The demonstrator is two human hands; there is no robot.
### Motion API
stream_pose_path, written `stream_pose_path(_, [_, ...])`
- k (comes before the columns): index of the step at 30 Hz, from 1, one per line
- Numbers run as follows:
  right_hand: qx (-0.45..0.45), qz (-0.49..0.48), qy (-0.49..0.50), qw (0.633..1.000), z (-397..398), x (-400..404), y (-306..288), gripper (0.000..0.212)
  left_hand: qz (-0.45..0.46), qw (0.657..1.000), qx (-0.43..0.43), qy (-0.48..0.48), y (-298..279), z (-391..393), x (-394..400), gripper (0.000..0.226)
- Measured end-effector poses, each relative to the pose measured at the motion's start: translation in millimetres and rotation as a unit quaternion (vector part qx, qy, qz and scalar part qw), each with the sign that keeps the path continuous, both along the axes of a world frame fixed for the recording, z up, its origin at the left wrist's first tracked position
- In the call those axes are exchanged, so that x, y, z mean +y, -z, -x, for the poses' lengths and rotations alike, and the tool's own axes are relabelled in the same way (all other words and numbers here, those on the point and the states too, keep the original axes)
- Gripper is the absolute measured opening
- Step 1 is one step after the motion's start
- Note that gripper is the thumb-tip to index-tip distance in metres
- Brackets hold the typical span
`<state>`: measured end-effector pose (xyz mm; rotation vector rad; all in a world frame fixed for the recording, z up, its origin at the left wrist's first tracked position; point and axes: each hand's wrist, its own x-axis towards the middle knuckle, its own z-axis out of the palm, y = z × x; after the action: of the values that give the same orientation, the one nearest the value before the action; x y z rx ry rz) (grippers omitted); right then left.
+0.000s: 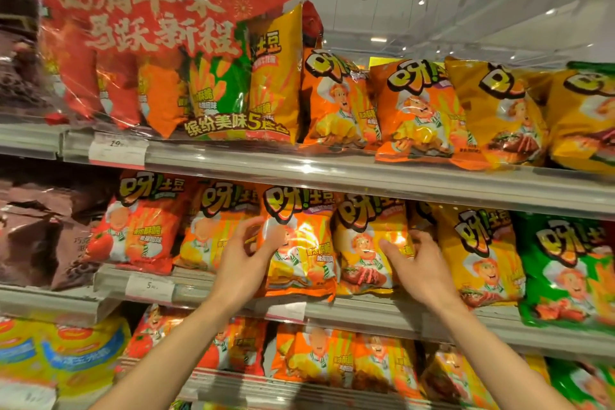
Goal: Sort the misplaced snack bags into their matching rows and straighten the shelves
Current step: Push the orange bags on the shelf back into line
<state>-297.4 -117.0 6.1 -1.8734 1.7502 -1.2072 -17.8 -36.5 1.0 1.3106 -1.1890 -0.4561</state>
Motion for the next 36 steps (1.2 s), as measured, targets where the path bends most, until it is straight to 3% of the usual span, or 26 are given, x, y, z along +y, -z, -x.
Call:
stream_pose_path(6, [0.025, 0.025, 0.04, 0.999, 27, 6, 3, 0.075, -0.017, 1.0, -0.024, 0.007, 3, 23, -24, 0.063])
stream_pose_path(16, [0.038, 0.024, 0.055, 0.997, 17, 2, 12, 0.072, -0.058, 0.994, -0.094, -0.026, 8, 31, -45, 0.06])
stream_pose_path(27, [0.03, 0.019, 0.065, 0.997, 25, 6, 23, 0.072, -0.119, 0.981, -0.147, 0.05, 15, 27, -51, 0.053])
stream_pose_path(32, [0.067, 0.017, 0.065, 0.995, 24, 9, 22, 0.074, -0.109, 0.977, -0.175, 0.051, 24, 30, -61, 0.04])
stream_pose_path(36, [0.084, 0.034, 0.07, 0.993, 23, 11, 23, 0.073, -0.088, 0.977, -0.186, 0.048, 22, 33, -59, 0.048])
